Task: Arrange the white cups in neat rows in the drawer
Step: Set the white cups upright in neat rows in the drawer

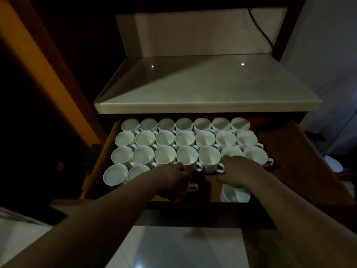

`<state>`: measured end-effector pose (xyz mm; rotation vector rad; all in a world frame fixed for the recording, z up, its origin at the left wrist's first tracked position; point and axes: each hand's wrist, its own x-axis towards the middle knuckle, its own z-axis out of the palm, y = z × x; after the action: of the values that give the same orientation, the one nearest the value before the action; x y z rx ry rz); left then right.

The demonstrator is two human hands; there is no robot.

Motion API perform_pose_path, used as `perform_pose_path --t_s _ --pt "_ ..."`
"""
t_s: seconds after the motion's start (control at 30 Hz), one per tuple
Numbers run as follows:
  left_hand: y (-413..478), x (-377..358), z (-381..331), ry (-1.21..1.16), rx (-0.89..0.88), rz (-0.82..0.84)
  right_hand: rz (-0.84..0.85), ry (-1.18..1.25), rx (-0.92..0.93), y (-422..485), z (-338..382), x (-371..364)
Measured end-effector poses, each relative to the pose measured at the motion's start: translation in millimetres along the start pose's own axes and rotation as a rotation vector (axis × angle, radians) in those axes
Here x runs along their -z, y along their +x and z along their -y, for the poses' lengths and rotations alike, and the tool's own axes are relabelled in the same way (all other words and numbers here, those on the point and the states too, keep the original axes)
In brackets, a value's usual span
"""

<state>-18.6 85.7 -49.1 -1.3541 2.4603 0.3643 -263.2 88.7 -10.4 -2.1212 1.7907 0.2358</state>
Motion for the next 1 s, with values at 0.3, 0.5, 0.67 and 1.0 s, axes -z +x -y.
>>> perform_pose_path --t_s 0.3,0.5,0.67,1.0 --pt "-21.3 -0.6 21.1 0.016 -0.074 -0.048 0.259 -0.007 -0.168 -6.4 3.6 -12.0" --pt "-23.6 -15.3 36.7 0.032 -0.144 -0.143 0.169 0.119 -0.251 1.5 16.1 -23.9" --pt "-29.9 -15.4 46.7 -0.011 -0.138 -0.210 0.186 0.074 -0.258 1.6 16.2 -19.7" --pt "-58.9 -28.1 93.3 -0.045 0.119 -0.304 0.117 0.131 0.174 19.4 97.2 -33.1"
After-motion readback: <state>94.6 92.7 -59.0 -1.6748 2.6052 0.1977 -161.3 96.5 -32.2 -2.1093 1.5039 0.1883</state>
